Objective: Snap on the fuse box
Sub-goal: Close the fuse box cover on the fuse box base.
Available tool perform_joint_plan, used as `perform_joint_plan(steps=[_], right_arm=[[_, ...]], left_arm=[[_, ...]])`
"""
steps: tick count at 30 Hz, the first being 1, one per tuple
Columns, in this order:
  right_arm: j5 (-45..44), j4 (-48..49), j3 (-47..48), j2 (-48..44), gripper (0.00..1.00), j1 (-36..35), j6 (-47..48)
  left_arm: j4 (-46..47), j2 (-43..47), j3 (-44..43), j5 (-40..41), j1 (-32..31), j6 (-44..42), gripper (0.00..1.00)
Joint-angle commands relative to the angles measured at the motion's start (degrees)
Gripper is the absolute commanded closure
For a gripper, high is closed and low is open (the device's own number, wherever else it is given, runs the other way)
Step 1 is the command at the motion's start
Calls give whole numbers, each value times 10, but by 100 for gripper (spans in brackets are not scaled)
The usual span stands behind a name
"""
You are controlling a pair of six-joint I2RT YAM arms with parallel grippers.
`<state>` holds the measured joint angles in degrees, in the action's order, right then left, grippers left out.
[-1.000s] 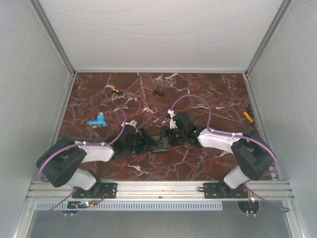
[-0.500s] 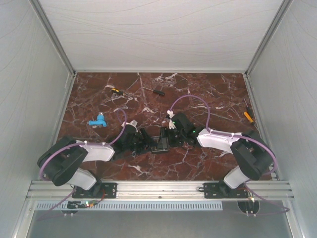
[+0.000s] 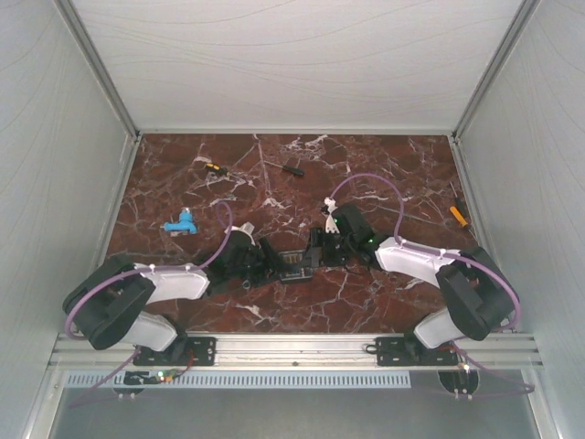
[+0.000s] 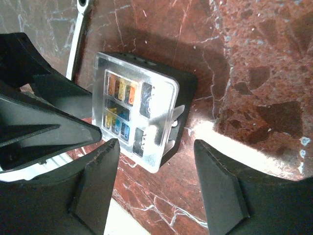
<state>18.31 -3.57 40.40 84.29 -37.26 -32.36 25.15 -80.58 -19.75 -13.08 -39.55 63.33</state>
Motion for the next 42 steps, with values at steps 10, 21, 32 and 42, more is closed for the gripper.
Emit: perform_joint_plan(steps=[10,21,32,42], right_arm=[[42,28,-9,3,61,3,-1],[36,10,-12,18,70,3,4],[-4,-24,-22,-49,65,6,24],[5,-5,-29,-39,62,8,10]], left_arm=[[-1,-3,-37,-41,-4,-31,47],[-19,-19,-48,-43,-4,-38,53],[-77,11,-59,-20,-4,-59,48],[-122,14,-98,-1,-4,-95,49]])
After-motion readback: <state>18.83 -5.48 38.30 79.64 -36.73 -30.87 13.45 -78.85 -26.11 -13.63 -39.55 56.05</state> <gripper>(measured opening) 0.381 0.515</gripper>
